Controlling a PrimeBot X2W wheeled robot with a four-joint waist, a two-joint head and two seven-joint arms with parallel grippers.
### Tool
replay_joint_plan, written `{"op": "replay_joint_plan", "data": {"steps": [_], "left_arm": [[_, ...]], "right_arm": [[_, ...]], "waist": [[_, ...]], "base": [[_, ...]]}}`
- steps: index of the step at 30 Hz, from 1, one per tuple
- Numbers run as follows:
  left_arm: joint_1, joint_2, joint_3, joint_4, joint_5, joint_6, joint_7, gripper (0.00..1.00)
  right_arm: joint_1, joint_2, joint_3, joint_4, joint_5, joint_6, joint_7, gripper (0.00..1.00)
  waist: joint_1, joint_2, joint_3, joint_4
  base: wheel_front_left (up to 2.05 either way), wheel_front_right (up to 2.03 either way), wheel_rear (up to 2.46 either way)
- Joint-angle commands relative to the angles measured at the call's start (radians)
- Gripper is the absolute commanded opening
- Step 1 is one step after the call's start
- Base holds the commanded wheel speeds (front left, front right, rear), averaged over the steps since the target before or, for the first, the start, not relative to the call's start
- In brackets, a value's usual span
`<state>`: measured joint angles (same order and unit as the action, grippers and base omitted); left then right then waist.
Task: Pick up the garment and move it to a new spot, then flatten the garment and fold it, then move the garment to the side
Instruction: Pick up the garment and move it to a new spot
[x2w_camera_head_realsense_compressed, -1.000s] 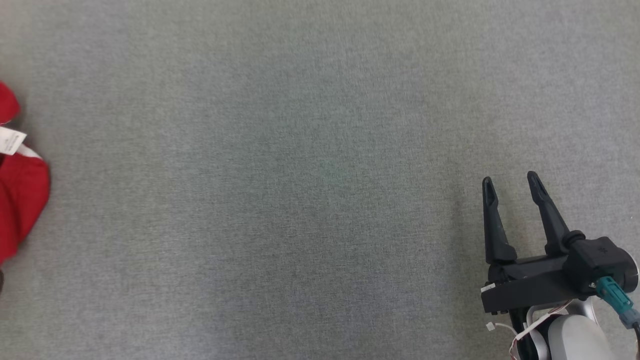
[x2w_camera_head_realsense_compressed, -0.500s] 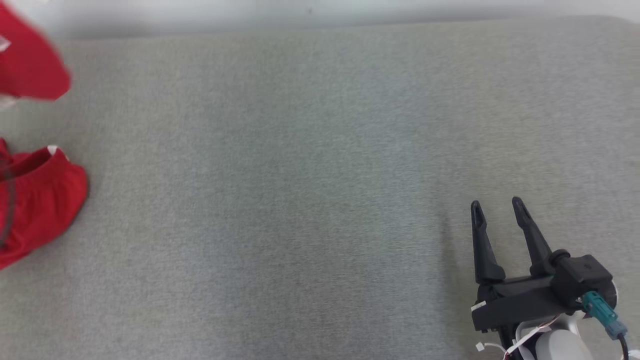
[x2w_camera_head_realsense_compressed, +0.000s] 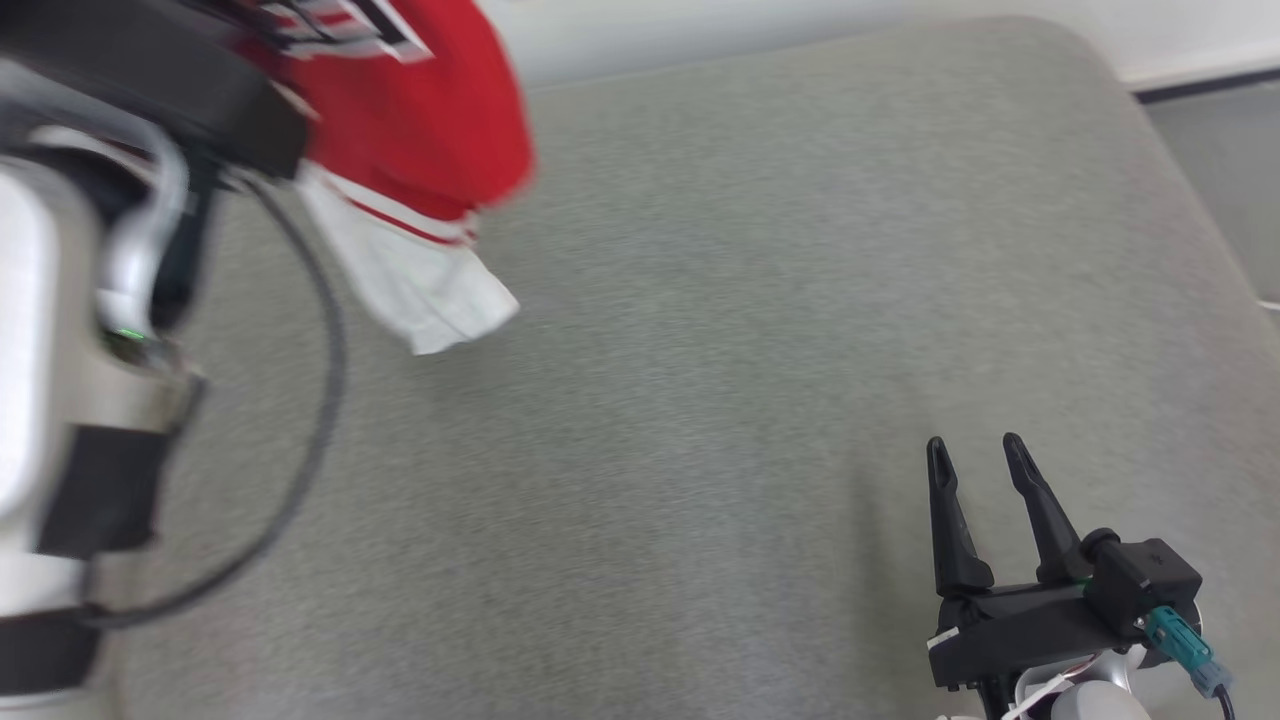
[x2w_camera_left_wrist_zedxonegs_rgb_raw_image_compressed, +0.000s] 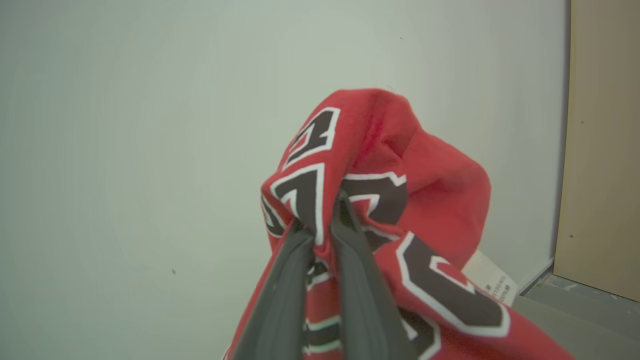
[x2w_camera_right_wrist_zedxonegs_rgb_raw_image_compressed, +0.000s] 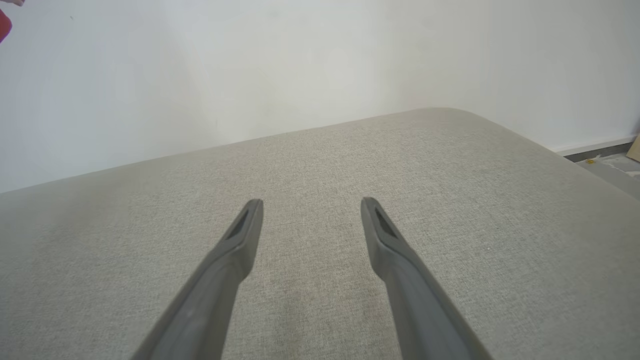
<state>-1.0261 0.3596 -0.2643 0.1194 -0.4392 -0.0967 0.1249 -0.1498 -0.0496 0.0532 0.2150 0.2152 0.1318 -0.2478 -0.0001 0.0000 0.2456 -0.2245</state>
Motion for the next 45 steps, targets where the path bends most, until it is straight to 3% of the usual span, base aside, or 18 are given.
{"op": "replay_joint_plan", "data": {"steps": [1, 8, 14, 19, 20, 21, 22, 23, 30, 45], "left_arm": [[0.023, -0.018, -0.015, -0.007, -0.005, 0.004, 0.001, 0.00], [0.158, -0.091, -0.078, 0.007, -0.017, 0.037, -0.020, 0.00], [0.360, -0.093, -0.095, 0.031, -0.014, 0.086, -0.061, 0.00], [0.507, -0.093, -0.149, 0.075, -0.004, 0.078, -0.067, 0.00], [0.512, -0.095, -0.156, 0.075, 0.003, 0.080, -0.082, 0.21], [0.512, -0.095, -0.156, 0.075, 0.003, 0.080, -0.082, 0.21], [0.520, -0.104, -0.158, 0.076, -0.002, 0.083, -0.095, 0.85], [0.528, -0.112, -0.164, 0.078, -0.004, 0.082, -0.104, 1.00], [0.513, -0.136, -0.151, 0.037, -0.006, 0.076, -0.225, 1.00], [0.703, -0.027, -0.015, -0.062, -0.022, 0.144, -0.352, 1.00]], "right_arm": [[0.004, -0.001, -0.001, 0.007, 0.009, -0.002, -0.009, 1.00], [0.007, -0.001, 0.004, 0.029, 0.017, -0.002, -0.017, 1.00], [0.010, -0.001, 0.007, 0.036, 0.021, -0.002, -0.018, 1.00], [0.012, -0.001, 0.002, 0.037, 0.011, -0.002, -0.018, 1.00], [0.010, -0.001, 0.002, 0.037, 0.007, -0.002, -0.018, 1.00], [0.010, -0.001, 0.002, 0.037, 0.007, -0.002, -0.018, 1.00], [0.007, -0.001, 0.004, 0.036, 0.005, -0.002, -0.018, 1.00], [0.005, -0.001, 0.005, 0.037, 0.000, -0.002, -0.018, 1.00], [0.007, -0.001, -0.004, 0.020, -0.025, -0.002, -0.019, 1.00], [0.058, -0.001, -0.039, -0.070, -0.065, -0.002, 0.029, 1.00]], "waist": [[0.0001, 0.0000, -0.001, -0.071], [0.0001, 0.0000, 0.004, -0.126], [0.0001, 0.0000, 0.005, -0.135], [0.0001, 0.0000, 0.005, -0.111], [0.0001, 0.0000, 0.005, -0.102], [0.0001, 0.0000, 0.005, -0.102], [0.0001, 0.0000, 0.004, -0.095], [0.0001, 0.0000, 0.001, -0.086], [0.0001, 0.0000, -0.052, -0.003], [0.0001, 0.0000, -0.141, 0.177]], "base": [[0.00, 0.00, 0.00], [0.00, 0.00, 0.00], [0.00, 0.00, 0.00], [0.00, 0.00, 0.00], [0.00, 0.00, 0.00], [0.00, 0.00, 0.00], [0.00, 0.00, 0.00], [0.00, 0.00, 0.00], [0.00, 0.00, 0.00], [0.00, 0.00, 0.00]]}}
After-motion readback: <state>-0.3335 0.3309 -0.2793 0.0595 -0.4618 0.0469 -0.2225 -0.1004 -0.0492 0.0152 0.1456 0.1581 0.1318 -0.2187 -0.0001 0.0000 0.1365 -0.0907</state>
